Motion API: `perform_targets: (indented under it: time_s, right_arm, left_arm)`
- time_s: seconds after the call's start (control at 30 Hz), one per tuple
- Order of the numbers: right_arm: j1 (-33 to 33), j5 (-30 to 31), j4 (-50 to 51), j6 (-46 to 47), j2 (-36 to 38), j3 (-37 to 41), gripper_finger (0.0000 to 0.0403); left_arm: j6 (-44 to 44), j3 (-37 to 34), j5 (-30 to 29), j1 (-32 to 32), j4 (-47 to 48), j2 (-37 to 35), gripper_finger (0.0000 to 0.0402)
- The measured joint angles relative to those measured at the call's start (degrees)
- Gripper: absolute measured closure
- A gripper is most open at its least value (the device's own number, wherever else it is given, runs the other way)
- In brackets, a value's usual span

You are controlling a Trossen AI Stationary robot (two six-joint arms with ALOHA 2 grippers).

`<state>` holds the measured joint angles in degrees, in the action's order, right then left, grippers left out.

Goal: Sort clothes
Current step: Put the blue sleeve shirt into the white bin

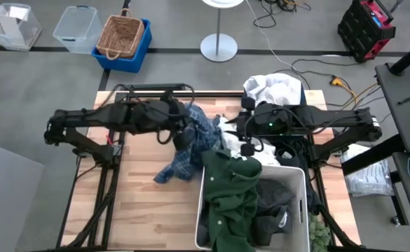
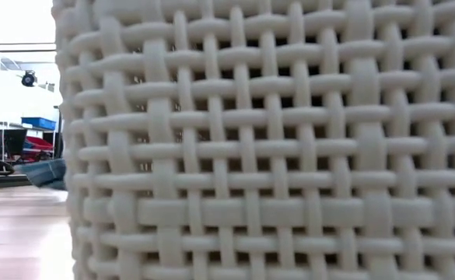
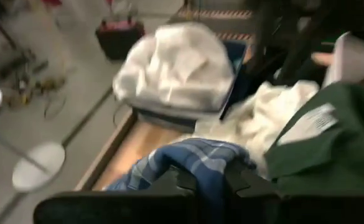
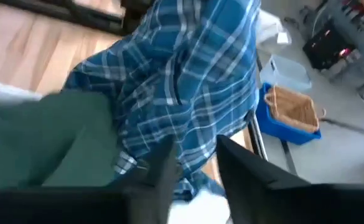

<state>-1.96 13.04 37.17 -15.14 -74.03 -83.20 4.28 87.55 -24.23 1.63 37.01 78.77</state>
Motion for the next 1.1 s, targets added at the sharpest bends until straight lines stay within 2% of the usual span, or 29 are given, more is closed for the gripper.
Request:
perform_targets:
  time_s: [0.2,0.27,0.37,0.47,0.53,0.6,0.67,0.73,0.77,0.87,1.1]
  right_arm:
    - [0.2,-0.5,-15.9,-0.9,-3.9,0.0,0.0178]
    - [0.3,-2.6,-20.3,-0.5,-5.2,0.0,0.0147]
    - [0.4,-3.1,-27.2,0.1,-7.0,0.0,0.0112]
    - [0.4,-3.8,-33.8,-0.7,-8.9,0.0,0.0101]
    - [0.4,-4.8,-37.8,-1.1,-10.1,0.0,0.0118]
    - [0.4,-5.6,-41.9,-1.8,-10.6,0.0,0.0165]
    - [0.4,-5.7,-45.8,-2.9,-10.7,0.0,0.0238]
    - [0.3,-6.2,-47.3,-4.6,-10.3,-0.4,0.0335]
    - [0.1,-6.9,-47.1,-5.5,-10.2,-1.1,0.0364]
    - [-0.6,-6.9,-44.8,-5.3,-9.6,-4.8,0.0388]
    - [-4.1,-0.9,-35.9,-7.0,-8.8,-17.6,0.0392]
  left_arm:
    - [-5.4,12.5,-0.3,2.1,0.5,2.7,0.0401]
    - [-6.5,16.1,1.9,2.5,1.3,4.4,0.0402]
    - [-7.4,21.5,4.7,3.2,3.3,7.2,0.0402]
    - [-8.9,26.8,4.9,3.6,5.7,10.3,0.0402]
    - [-9.4,30.5,4.9,3.8,6.6,12.7,0.0402]
    - [-9.6,35.3,5.0,4.1,8.8,15.2,0.0401]
    - [-10.8,41.2,5.3,4.4,12.3,17.2,0.0391]
    - [-11.3,47.5,5.4,4.6,16.8,19.0,0.0369]
    - [-11.4,47.7,5.3,4.6,16.8,19.2,0.0354]
    - [-13.3,43.3,5.4,4.8,15.6,15.8,0.0297]
    - [-11.7,43.0,4.0,5.1,20.9,10.7,0.0170]
